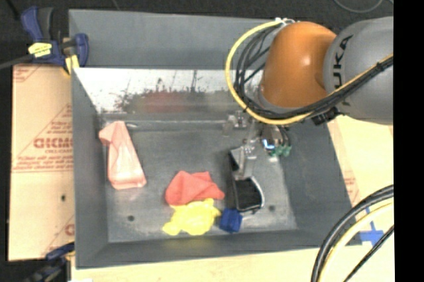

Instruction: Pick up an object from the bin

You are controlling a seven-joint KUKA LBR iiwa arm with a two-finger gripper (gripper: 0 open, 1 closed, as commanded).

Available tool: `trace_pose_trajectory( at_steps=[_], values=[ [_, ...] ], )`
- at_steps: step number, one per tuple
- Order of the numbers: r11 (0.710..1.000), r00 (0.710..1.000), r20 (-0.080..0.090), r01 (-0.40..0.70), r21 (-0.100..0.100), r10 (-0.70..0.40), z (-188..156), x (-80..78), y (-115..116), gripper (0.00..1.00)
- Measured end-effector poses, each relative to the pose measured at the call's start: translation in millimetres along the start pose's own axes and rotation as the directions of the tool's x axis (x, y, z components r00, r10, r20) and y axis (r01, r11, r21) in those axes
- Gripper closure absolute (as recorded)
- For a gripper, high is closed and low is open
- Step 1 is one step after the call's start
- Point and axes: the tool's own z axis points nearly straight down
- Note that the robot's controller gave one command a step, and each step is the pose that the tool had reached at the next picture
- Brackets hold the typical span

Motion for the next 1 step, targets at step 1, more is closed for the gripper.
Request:
trace_pose_trajectory(
  at_steps=[1],
  values=[
    [1.0, 1.0, 0.007, 0.0, 0.0, 0.0, -4.6, -1.2, 0.0, 0.0]
  ],
)
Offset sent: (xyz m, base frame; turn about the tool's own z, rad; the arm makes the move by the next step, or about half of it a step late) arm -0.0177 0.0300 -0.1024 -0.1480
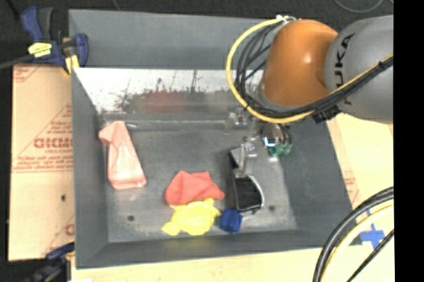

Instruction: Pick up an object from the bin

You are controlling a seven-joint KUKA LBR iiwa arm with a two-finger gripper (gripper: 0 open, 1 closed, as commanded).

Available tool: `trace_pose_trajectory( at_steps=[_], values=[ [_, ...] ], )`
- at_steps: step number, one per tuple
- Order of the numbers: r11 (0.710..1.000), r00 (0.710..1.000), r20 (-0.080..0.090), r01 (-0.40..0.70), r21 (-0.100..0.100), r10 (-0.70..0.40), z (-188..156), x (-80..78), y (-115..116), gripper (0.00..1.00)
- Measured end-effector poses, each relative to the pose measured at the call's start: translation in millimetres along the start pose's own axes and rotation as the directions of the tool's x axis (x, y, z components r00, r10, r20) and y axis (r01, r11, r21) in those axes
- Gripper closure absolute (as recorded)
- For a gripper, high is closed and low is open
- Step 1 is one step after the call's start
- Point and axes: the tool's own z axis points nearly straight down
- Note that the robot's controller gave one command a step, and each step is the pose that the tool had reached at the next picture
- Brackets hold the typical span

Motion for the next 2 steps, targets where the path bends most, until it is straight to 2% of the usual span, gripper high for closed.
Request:
trace_pose_trajectory(
  at_steps=[1, 2],
  values=[
    [0.998, 0.998, 0.004, 0.064, 0.001, -0.064, 46, 6.9, 12, 0.0],
    [0.999, 0.999, 0.002, 0.036, -0.001, -0.036, 88, 25.2, 31, 0.0]
  ],
)
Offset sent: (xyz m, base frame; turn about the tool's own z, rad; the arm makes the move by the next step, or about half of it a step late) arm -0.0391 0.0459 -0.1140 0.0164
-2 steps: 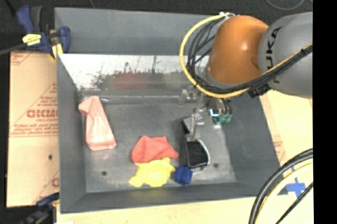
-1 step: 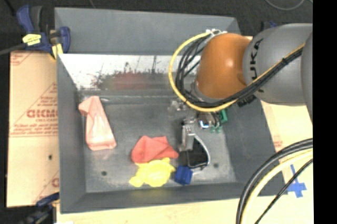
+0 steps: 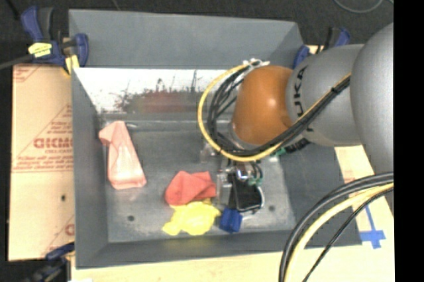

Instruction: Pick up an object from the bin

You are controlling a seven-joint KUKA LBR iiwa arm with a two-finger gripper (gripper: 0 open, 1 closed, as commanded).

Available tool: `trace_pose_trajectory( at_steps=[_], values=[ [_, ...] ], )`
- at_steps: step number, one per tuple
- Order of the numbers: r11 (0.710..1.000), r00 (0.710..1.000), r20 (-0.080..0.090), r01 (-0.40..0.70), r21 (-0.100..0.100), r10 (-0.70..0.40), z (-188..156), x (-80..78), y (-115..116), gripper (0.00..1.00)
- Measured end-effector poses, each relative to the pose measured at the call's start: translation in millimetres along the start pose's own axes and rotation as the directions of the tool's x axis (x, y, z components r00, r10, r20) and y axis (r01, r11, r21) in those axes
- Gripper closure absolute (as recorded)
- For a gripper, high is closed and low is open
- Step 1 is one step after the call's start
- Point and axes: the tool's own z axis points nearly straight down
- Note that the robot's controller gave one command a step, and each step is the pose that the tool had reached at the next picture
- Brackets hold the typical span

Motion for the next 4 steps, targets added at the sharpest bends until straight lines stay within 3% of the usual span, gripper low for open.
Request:
trace_pose_trajectory(
  at_steps=[1, 3, 4],
  values=[
    [0.996, 0.996, 0.003, 0.09, 0.002, -0.09, 25, 23.8, 10, 1.0],
    [0.995, 0.995, 0.005, 0.104, 0.003, -0.104, 21, 19.0, 4, 1.0],
    [0.993, 0.993, 0.006, 0.115, 0.004, -0.115, 18, 6.3, 7, 1.0]
  ],
)
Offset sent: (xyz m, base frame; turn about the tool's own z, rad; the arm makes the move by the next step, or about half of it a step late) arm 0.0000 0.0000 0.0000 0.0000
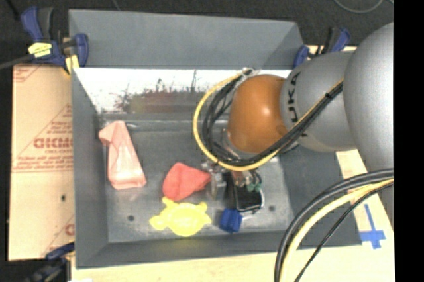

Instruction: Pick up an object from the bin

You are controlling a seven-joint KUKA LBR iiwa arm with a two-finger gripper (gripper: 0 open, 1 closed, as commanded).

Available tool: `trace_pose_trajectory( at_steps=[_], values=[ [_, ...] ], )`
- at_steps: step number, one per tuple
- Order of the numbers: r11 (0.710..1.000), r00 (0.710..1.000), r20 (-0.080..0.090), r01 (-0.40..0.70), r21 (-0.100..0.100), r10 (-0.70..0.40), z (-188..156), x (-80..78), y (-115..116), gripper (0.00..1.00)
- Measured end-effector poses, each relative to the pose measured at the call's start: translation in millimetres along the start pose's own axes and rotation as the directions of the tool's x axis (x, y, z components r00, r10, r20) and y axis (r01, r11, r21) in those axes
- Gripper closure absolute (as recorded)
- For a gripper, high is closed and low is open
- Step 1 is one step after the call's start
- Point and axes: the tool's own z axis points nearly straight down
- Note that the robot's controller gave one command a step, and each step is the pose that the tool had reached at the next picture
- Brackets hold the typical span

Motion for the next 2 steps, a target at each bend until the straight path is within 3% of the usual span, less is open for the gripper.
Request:
trace_pose_trajectory(
  at_steps=[1, 2],
  values=[
    [1.0, 1.0, 0.001, -0.001, 0.0, 0.001, -16, -3.6, -4, 1.0],
    [1.0, 1.0, 0.001, -0.023, 0.0, 0.023, -53, -28.3, -8, 1.0]
  ],
)
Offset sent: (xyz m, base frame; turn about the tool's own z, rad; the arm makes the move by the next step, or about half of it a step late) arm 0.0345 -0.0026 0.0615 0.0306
